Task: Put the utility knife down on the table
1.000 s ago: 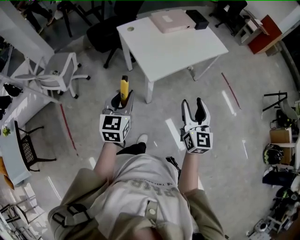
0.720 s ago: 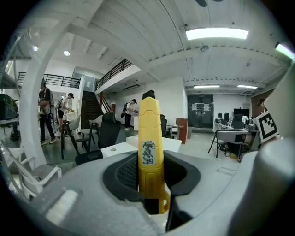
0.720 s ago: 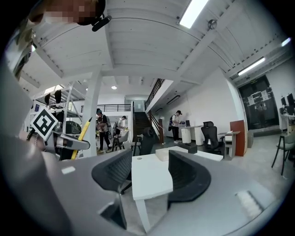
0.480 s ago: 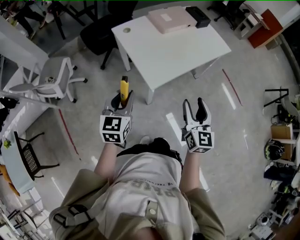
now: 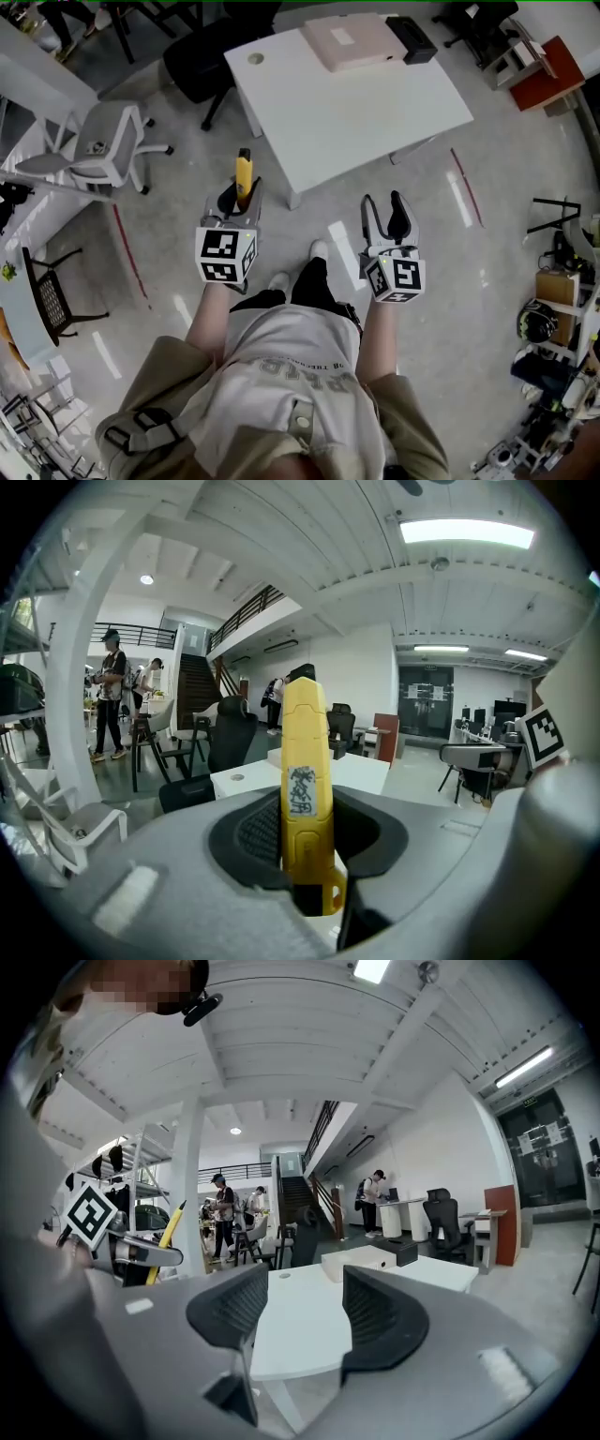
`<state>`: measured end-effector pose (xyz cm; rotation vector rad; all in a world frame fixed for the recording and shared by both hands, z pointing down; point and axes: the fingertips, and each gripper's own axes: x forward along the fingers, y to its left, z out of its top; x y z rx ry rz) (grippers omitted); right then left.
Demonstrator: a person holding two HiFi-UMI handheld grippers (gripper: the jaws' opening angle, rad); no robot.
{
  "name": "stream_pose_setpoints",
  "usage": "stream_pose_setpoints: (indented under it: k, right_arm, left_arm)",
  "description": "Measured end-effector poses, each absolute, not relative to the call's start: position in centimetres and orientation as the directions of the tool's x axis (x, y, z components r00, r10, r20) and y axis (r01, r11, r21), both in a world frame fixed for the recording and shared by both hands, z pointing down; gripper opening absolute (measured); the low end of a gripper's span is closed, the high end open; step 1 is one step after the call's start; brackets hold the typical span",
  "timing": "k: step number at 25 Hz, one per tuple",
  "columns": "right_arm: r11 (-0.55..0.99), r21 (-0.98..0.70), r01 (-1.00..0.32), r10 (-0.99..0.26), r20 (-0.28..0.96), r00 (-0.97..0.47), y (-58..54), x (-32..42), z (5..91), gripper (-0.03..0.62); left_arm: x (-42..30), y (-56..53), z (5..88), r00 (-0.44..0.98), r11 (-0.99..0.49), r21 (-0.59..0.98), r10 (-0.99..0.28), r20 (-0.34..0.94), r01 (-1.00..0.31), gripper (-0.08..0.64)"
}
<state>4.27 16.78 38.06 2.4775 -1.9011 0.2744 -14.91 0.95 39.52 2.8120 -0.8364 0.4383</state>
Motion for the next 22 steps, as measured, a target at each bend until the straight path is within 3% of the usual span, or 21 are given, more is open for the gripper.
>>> stream_pose_setpoints:
  k: [13,22]
  right_arm:
    - [-0.122,-0.084,-0.989,-0.984,0.141,0.109,9.7,15.8,37.7,0.222]
    - [-0.052,-0.105,-0.993,-0.985,0.167,0.034,8.5,19.3,39.1,0.222]
  left_arm:
    - [-4.3,-3.4,38.9,0.742,-0.769,0.067,-0.586,0.324,-0.636,0.101]
    - [-0.6,-3.2,40.2,0.712,-0.747,0.060,-0.601,0.363,-0.662,0.101]
